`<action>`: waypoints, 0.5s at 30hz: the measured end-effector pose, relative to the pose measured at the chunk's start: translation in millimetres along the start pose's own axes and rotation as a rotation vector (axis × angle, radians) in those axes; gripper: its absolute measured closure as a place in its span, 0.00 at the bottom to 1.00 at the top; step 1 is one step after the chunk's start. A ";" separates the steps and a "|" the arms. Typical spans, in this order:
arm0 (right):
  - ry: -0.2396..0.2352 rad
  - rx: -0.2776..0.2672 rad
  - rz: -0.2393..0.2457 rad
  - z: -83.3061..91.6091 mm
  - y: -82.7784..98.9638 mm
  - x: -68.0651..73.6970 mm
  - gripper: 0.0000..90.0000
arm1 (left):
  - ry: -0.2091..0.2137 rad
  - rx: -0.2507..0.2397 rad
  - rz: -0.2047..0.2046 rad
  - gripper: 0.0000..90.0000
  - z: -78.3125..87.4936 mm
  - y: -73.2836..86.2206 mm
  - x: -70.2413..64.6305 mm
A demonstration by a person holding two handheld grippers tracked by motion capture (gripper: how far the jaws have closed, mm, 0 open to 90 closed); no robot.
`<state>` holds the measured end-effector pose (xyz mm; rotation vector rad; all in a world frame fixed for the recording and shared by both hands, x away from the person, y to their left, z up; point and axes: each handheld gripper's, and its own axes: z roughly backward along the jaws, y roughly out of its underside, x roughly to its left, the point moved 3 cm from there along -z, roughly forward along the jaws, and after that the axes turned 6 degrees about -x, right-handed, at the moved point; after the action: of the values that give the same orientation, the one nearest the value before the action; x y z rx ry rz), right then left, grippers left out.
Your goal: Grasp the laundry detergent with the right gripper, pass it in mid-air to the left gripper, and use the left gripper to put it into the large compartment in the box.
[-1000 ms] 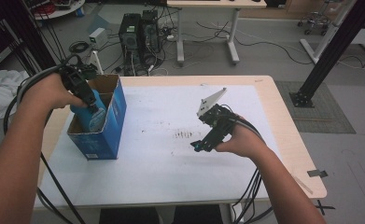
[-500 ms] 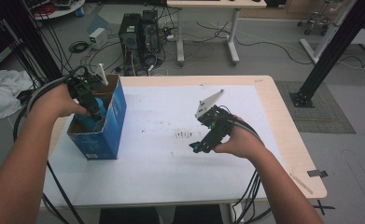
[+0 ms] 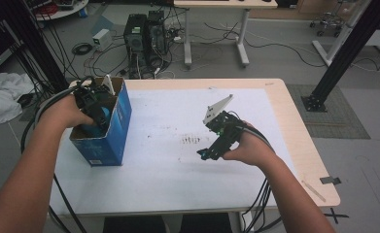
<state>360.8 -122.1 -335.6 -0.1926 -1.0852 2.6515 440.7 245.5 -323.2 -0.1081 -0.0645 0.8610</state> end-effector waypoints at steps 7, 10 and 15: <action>0.005 -0.006 0.000 1.9 0.9 0.3 0.03 | 0.012 0.002 0.006 0.42 -0.8 0.9 3.0; 0.005 -0.009 -0.005 2.3 2.1 0.2 0.03 | 0.015 0.007 0.009 0.42 -0.8 0.5 3.2; 0.003 -0.009 -0.005 0.9 2.7 1.1 0.03 | 0.028 0.001 0.024 0.41 -2.4 -1.3 0.6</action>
<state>359.1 -124.2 -336.8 -0.1954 -1.0958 2.6416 442.3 245.0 -325.4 -0.1200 -0.0371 0.8838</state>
